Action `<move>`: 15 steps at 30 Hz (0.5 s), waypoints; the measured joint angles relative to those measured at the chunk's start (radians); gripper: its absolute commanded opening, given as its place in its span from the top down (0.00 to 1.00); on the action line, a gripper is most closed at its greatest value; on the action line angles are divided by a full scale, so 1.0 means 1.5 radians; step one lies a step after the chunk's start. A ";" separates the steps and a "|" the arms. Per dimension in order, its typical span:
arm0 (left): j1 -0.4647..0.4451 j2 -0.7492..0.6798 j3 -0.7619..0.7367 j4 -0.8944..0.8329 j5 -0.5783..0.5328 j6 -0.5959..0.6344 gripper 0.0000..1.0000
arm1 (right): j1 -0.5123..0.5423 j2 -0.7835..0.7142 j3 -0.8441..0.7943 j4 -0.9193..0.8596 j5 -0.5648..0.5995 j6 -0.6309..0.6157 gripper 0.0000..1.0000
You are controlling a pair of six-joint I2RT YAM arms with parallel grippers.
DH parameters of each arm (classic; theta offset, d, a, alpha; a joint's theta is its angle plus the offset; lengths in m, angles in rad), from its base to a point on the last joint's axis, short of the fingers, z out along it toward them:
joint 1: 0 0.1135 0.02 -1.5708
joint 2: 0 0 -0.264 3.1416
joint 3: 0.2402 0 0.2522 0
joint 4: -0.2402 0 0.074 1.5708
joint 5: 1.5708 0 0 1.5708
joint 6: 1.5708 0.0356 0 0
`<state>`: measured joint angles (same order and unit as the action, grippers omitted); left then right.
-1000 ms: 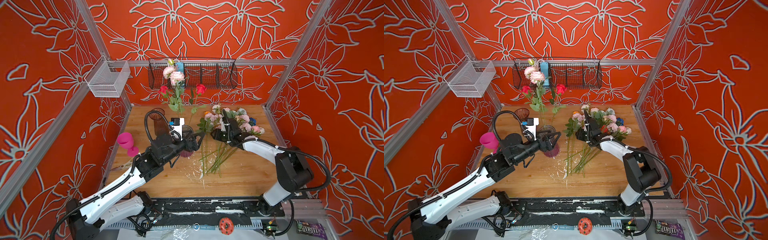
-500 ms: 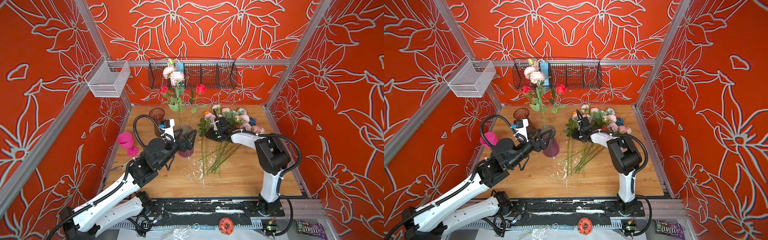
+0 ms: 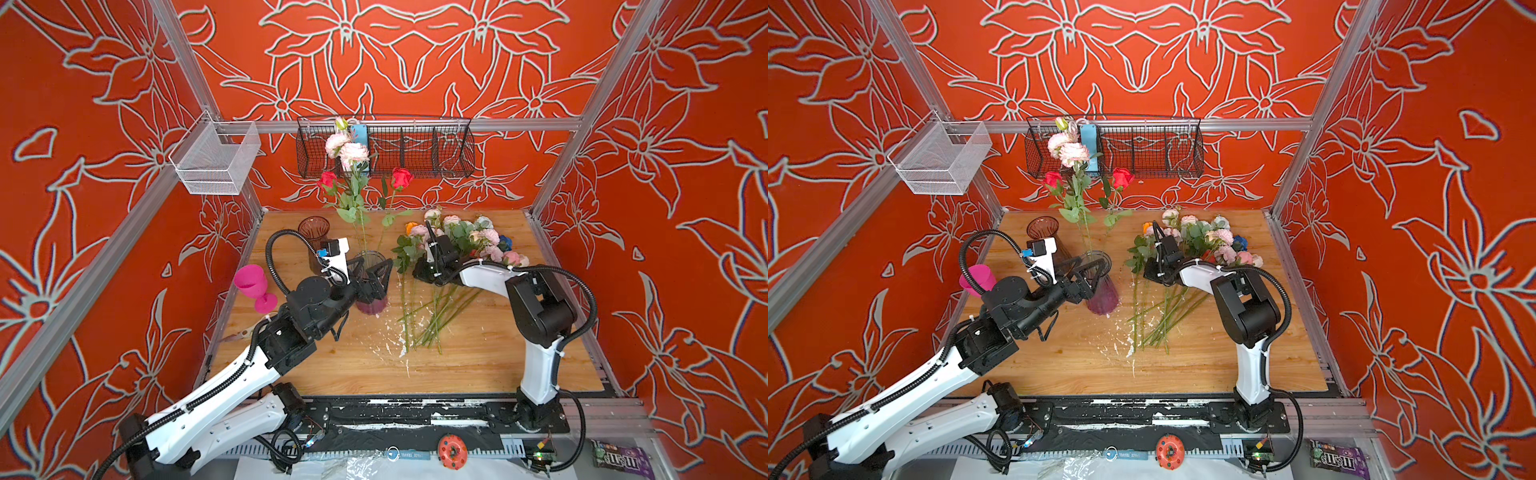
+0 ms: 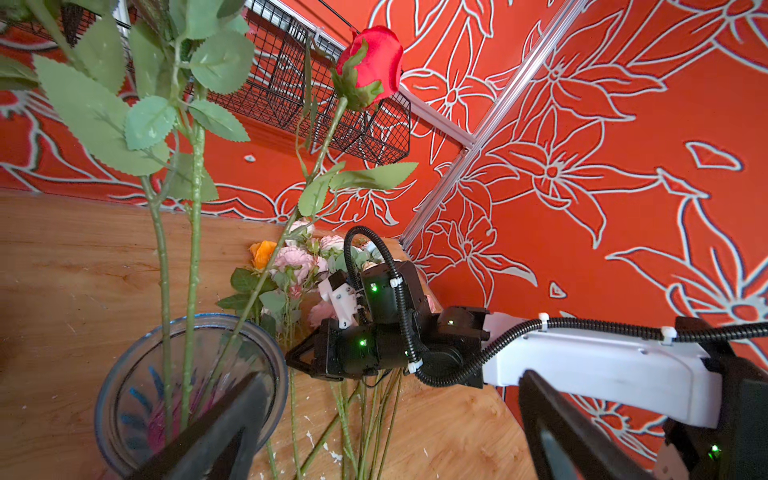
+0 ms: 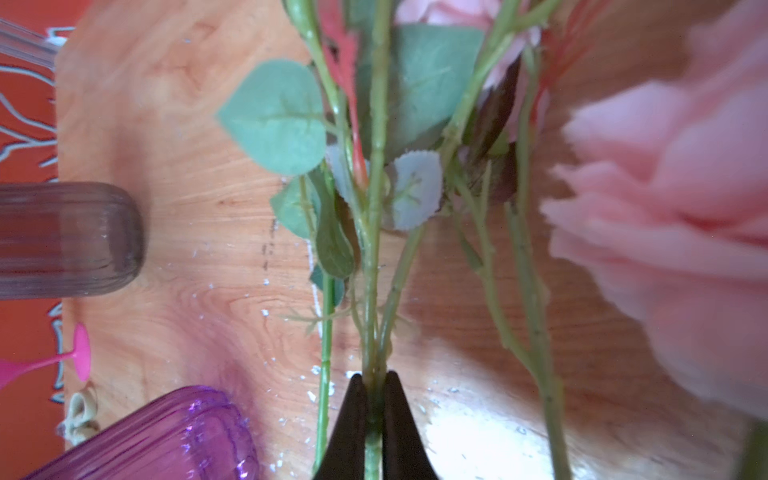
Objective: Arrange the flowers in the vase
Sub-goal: 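Close the right gripper on a leafy stem while left gripper steadies the purple vase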
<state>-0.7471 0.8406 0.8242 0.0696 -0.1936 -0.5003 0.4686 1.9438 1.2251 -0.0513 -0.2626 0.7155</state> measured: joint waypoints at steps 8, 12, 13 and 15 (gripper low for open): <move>0.000 -0.007 0.000 0.000 -0.012 0.010 0.05 | 0.005 -0.168 -0.099 0.038 0.013 0.003 1.00; 0.000 -0.011 0.000 0.000 -0.016 0.014 0.05 | 0.006 -0.236 -0.129 0.054 0.037 -0.002 1.00; 0.000 -0.012 0.000 0.000 -0.017 0.016 0.05 | 0.006 -0.253 -0.137 0.055 0.044 -0.006 1.00; 0.000 -0.012 0.000 0.000 -0.019 0.018 0.05 | 0.006 -0.280 -0.152 0.055 0.060 -0.015 1.00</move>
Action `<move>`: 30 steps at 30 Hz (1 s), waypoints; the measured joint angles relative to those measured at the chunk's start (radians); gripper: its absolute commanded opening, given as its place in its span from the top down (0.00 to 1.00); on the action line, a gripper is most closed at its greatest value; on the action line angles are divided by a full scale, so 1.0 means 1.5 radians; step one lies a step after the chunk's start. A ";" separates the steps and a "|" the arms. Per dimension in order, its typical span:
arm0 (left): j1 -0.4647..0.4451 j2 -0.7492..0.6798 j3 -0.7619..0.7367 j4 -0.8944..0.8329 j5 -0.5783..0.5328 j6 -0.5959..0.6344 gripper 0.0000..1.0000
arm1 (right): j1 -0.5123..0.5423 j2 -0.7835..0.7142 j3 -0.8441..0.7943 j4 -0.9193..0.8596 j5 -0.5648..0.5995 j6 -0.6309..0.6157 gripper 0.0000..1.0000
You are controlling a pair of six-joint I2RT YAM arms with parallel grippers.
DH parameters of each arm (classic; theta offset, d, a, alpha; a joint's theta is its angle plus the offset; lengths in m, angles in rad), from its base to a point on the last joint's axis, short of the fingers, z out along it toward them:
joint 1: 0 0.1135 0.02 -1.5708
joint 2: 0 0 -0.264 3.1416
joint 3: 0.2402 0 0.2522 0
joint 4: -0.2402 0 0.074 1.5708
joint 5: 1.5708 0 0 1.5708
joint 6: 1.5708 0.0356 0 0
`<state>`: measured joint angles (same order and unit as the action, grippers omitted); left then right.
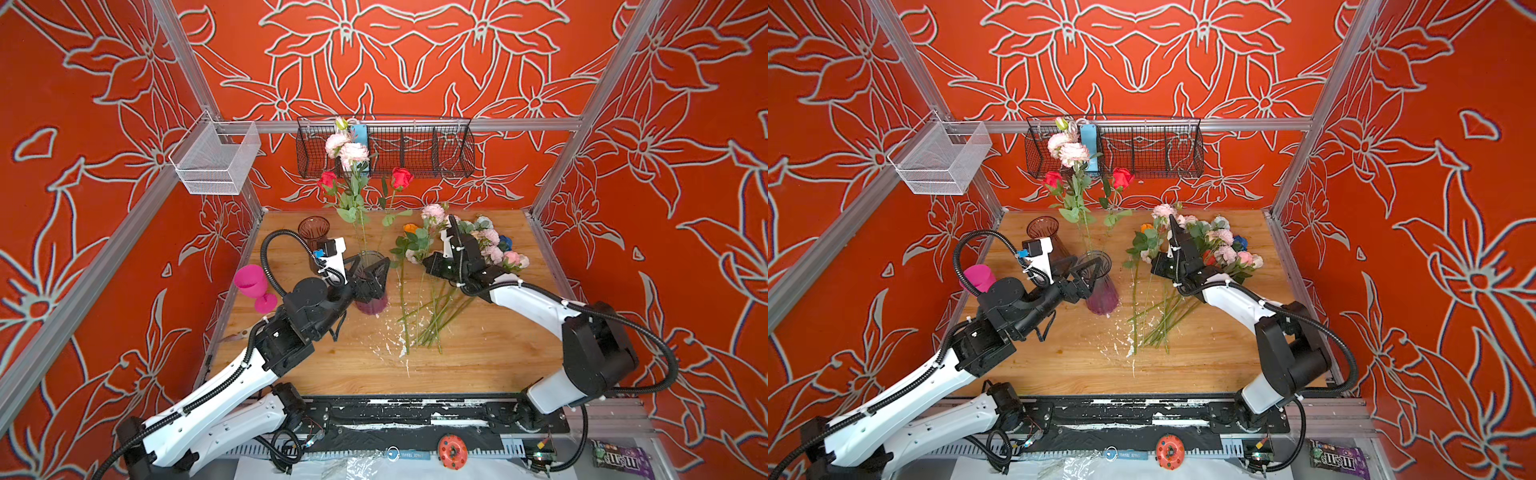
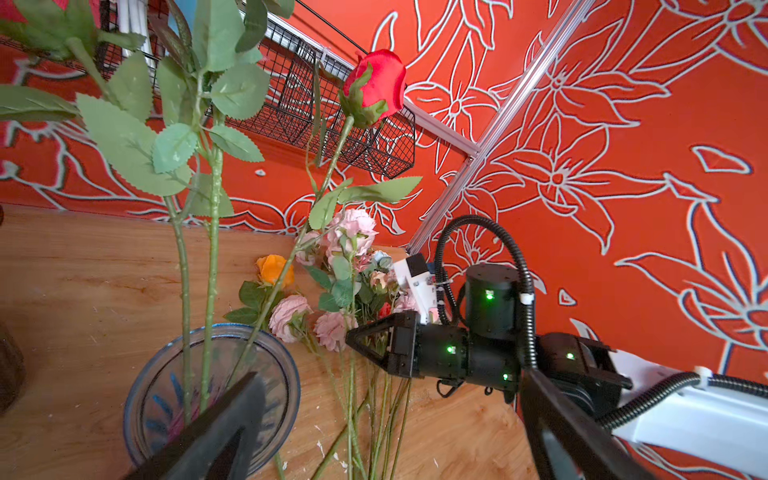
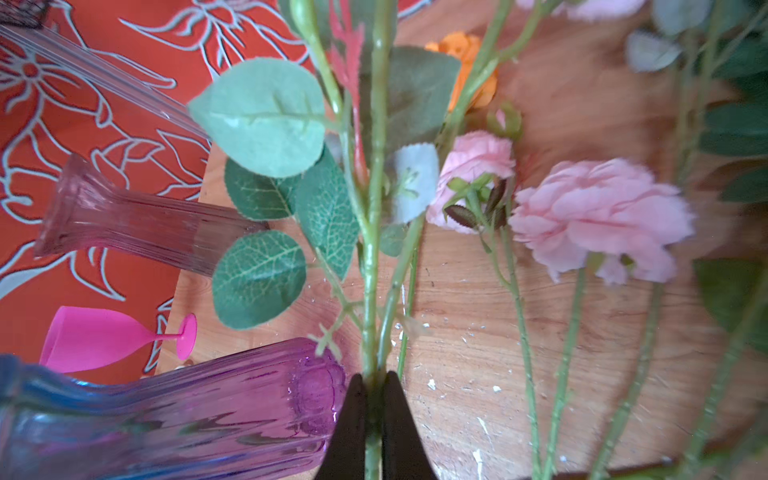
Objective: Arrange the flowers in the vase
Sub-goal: 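Lift the leafy pink rose stem high with right gripper while left gripper withdraws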
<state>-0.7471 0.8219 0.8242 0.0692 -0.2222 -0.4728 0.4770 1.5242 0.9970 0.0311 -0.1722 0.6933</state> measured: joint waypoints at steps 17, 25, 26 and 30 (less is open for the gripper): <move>0.000 -0.001 0.000 0.000 -0.008 0.004 0.05 | 0.002 -0.205 -0.119 0.020 0.077 -0.041 1.00; 0.000 -0.006 0.000 -0.001 -0.025 0.023 0.04 | 0.016 -0.341 -0.121 0.025 0.087 -0.074 1.00; 0.000 -0.008 0.000 -0.001 -0.030 0.025 0.05 | 0.019 -0.354 -0.121 0.033 0.088 -0.084 1.00; 0.000 -0.020 0.000 -0.001 -0.052 0.044 0.04 | 0.027 -0.385 -0.121 0.078 0.088 -0.123 1.00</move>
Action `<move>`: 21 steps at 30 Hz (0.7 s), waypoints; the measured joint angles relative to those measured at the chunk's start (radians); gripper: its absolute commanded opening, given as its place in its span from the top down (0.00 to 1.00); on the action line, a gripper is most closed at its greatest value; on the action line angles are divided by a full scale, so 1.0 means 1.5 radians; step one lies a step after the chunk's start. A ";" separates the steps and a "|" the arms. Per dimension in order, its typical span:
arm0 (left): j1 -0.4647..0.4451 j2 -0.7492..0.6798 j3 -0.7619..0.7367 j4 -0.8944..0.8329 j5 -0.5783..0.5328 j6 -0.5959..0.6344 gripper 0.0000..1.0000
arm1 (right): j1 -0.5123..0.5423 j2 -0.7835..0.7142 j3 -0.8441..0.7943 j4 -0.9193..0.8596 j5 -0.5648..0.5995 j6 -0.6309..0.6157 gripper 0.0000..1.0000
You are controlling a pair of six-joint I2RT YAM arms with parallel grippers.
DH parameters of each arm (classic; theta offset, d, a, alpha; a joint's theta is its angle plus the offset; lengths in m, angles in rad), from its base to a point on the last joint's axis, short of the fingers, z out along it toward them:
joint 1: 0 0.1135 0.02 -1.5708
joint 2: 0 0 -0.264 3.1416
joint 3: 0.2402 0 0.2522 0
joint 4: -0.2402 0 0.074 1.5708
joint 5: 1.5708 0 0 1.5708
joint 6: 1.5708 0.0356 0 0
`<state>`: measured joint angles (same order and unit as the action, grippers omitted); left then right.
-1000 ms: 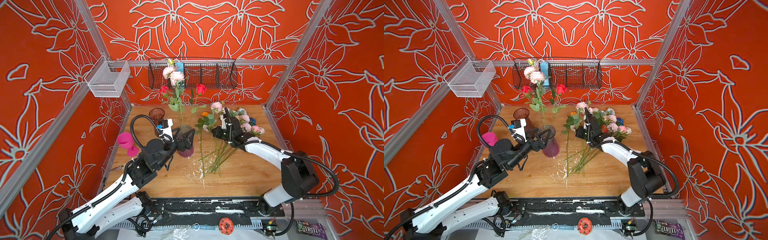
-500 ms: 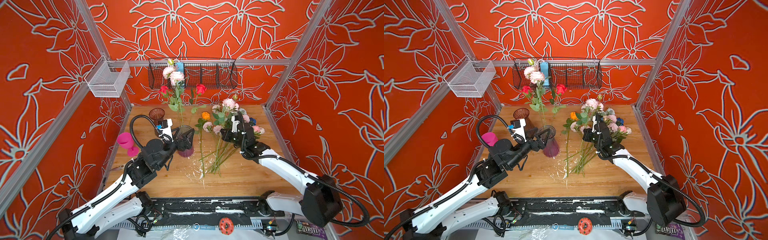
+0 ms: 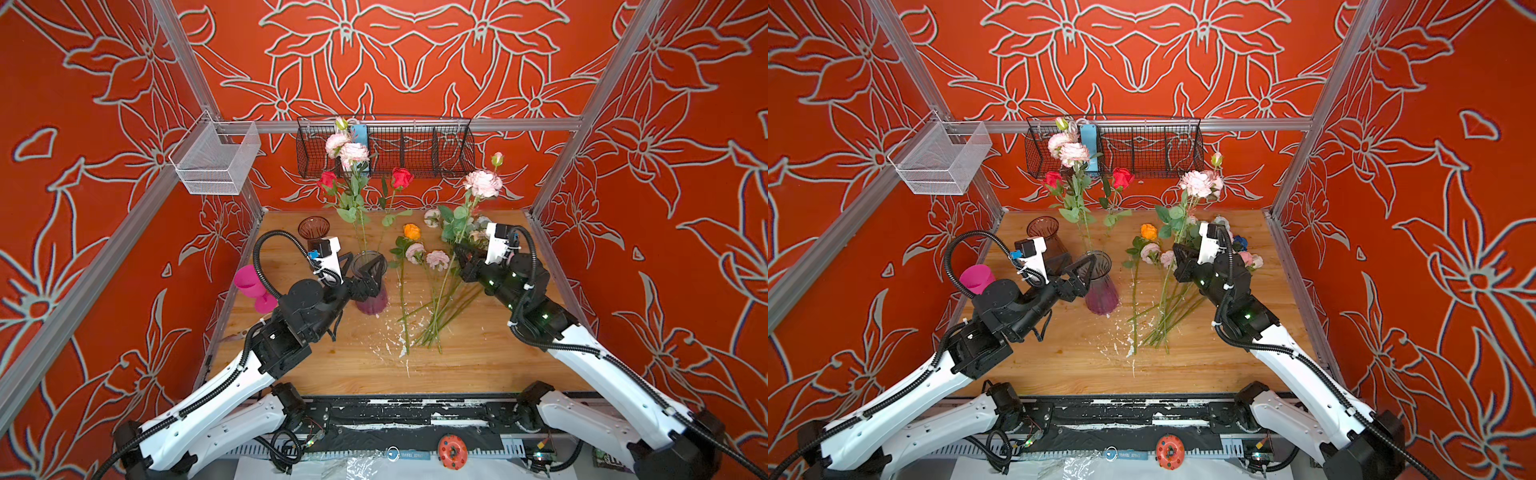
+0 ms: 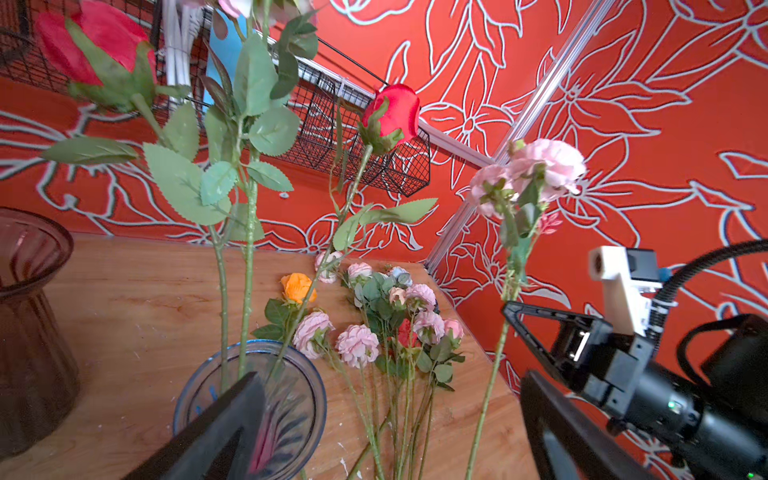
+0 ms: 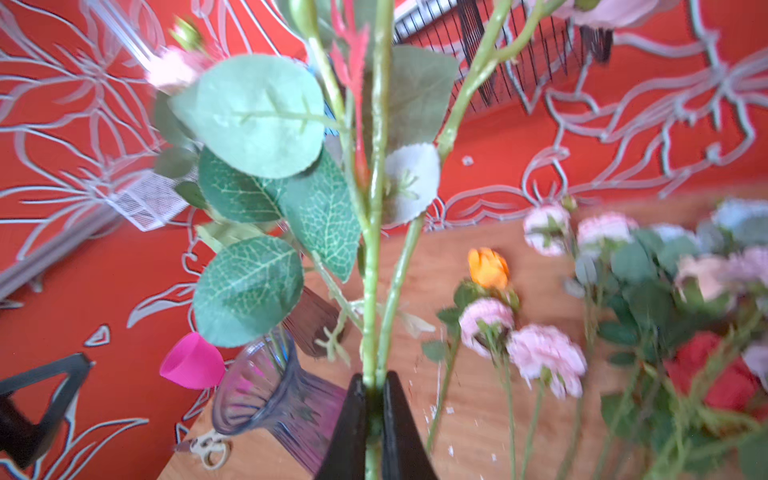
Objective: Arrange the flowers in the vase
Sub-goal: 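Lift the leafy pink rose stem high with right gripper while left gripper withdraws, then lower the leafy stem into the purple vase with the right gripper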
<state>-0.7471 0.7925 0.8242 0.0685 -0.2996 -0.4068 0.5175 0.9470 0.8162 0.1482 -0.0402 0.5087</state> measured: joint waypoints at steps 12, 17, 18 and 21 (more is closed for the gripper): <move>0.054 -0.078 -0.017 0.010 -0.157 0.017 0.02 | 0.078 0.071 0.182 0.071 -0.017 -0.073 1.00; 0.140 -0.096 -0.024 0.002 -0.207 -0.043 0.02 | 0.122 0.150 0.289 0.127 -0.040 -0.098 1.00; 0.158 -0.096 -0.024 -0.001 -0.209 -0.055 0.02 | 0.130 0.173 0.312 0.138 -0.045 -0.105 1.00; 0.204 -0.090 -0.024 -0.017 -0.206 -0.088 0.02 | 0.144 0.252 0.382 0.160 -0.054 -0.119 1.00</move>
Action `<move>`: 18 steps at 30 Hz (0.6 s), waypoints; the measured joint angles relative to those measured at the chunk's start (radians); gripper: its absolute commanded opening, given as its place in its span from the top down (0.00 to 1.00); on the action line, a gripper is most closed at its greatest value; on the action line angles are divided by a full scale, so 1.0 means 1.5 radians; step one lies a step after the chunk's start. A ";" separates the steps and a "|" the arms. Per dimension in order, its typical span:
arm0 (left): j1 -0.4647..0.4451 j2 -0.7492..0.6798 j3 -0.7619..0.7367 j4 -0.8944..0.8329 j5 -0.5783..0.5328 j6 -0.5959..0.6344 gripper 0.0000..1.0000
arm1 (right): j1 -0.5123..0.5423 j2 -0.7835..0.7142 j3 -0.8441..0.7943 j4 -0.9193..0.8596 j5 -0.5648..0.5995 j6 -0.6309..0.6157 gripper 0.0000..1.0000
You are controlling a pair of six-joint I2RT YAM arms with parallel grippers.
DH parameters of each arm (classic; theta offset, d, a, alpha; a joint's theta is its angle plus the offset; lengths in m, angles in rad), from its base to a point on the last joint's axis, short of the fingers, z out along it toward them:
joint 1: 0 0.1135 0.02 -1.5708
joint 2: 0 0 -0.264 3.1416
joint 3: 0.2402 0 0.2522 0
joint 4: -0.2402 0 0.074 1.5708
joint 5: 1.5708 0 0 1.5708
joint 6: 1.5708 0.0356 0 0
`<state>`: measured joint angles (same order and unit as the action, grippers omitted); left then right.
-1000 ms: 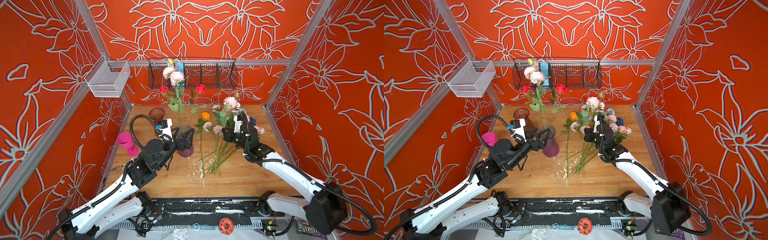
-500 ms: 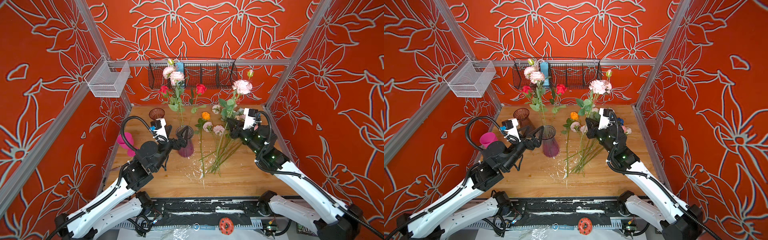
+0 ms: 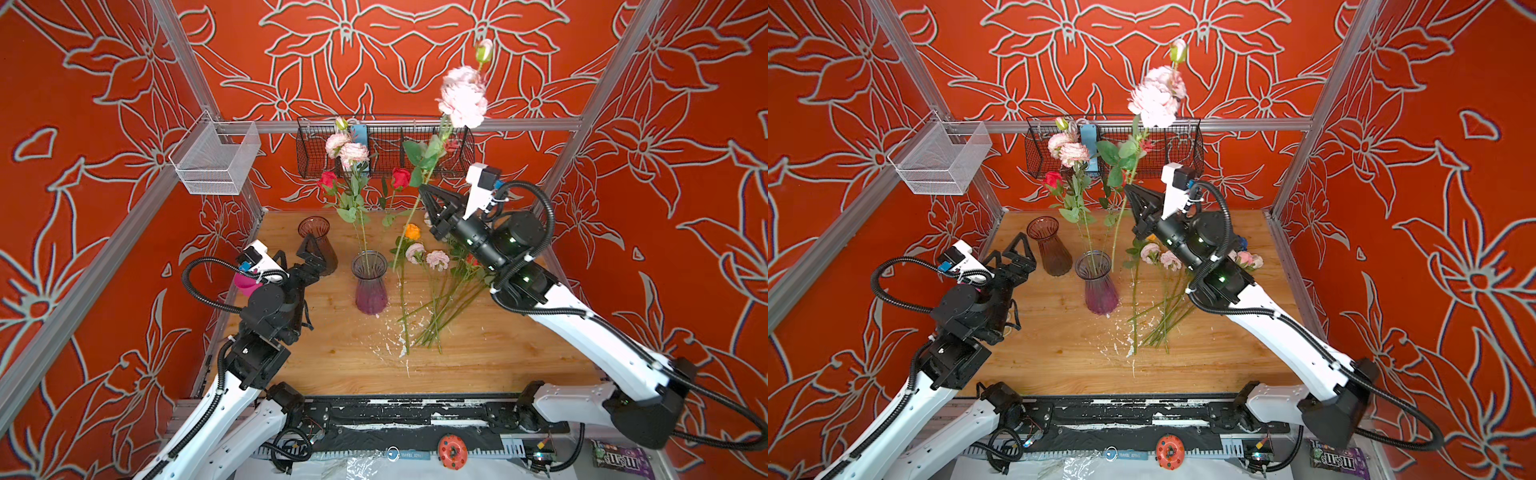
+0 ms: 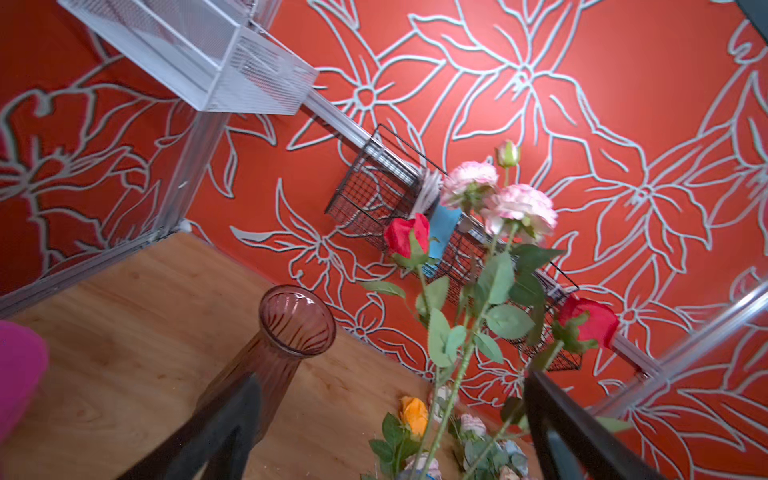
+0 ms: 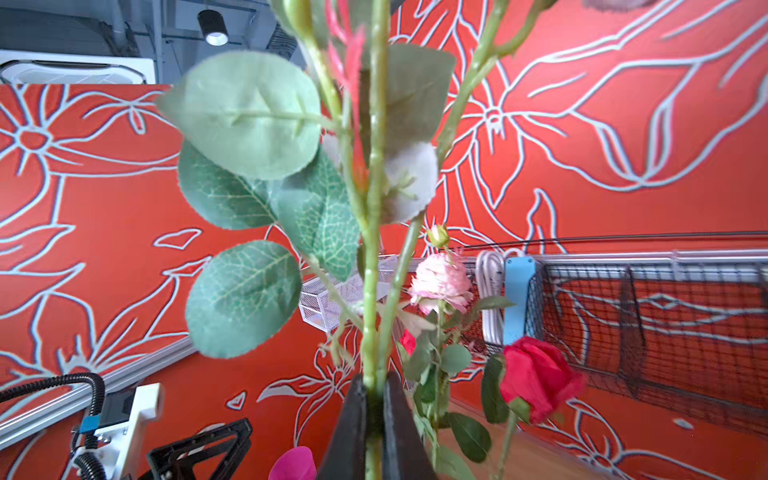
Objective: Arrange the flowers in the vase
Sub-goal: 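Lower the leafy stem into the purple vase with the right gripper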
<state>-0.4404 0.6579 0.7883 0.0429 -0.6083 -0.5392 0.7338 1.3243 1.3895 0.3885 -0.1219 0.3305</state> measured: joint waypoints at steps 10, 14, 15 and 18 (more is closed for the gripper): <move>0.036 0.013 0.000 -0.009 0.031 -0.036 0.02 | 0.010 0.194 0.107 -0.009 -0.019 -0.025 1.00; 0.046 0.014 0.000 -0.009 0.051 -0.045 0.02 | 0.014 0.205 0.099 -0.024 -0.020 -0.025 1.00; 0.049 0.015 0.000 -0.009 0.056 -0.046 0.02 | 0.016 0.205 0.098 -0.025 -0.020 -0.026 1.00; 0.061 0.017 0.000 -0.010 0.070 -0.055 0.01 | 0.022 0.203 0.086 -0.021 -0.020 -0.026 1.00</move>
<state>-0.3492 0.6830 0.7883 0.0284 -0.5034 -0.6216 0.7666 1.6283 1.5188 0.3565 -0.1520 0.2909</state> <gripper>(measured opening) 0.984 0.091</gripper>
